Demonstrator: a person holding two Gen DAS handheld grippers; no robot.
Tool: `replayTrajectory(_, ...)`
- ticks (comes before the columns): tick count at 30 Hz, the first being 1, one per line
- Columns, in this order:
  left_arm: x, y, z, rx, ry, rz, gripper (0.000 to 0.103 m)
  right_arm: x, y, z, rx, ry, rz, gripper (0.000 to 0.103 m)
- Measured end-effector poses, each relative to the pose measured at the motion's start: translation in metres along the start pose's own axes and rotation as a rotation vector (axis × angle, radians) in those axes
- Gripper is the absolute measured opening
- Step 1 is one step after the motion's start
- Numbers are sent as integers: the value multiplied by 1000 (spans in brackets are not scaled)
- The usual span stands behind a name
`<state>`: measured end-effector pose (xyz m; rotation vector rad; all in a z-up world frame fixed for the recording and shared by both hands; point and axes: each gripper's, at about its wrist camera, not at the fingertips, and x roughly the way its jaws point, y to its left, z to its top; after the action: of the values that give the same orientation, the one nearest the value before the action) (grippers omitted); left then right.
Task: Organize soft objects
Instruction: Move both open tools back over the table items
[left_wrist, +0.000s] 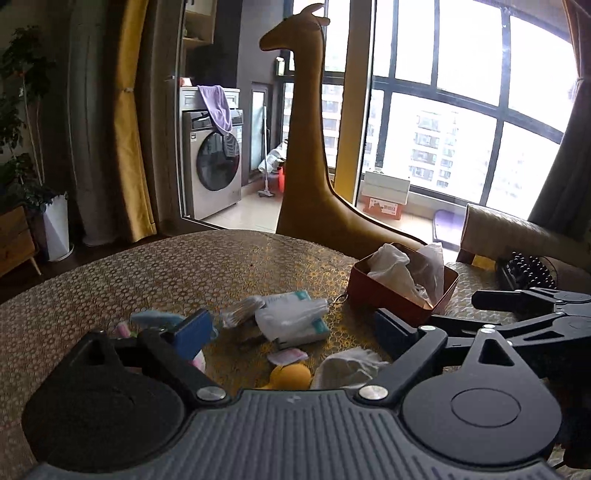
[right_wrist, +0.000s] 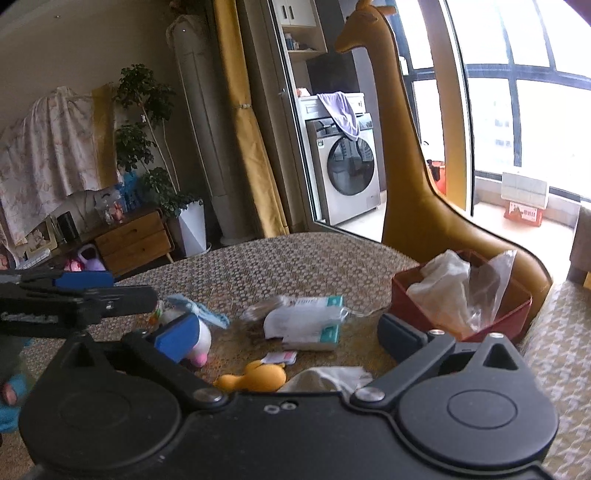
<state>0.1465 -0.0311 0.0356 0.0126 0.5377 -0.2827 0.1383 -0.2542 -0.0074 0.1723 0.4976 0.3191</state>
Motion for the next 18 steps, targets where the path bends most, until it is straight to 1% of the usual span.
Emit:
replayTrajectory(6, 2, 12, -24, -58, 37, -1, 95, 8, 8, -19, 11, 27, 9, 103)
replayTrajectory(8, 6, 15, -30, -71, 65, 7, 103, 11, 10, -23, 6, 38, 8, 103)
replayTrajectory(11, 14, 20, -42, -97, 95, 1, 103, 16, 10, -28, -5, 67, 2, 103)
replayTrajectory(15, 21, 24, -57, -120, 108, 9, 103, 27, 8, -35, 2, 102, -3, 103)
replayTrajectory(18, 25, 24, -67, -108, 95, 39, 103, 35, 4, -40, 7, 123, -12, 103)
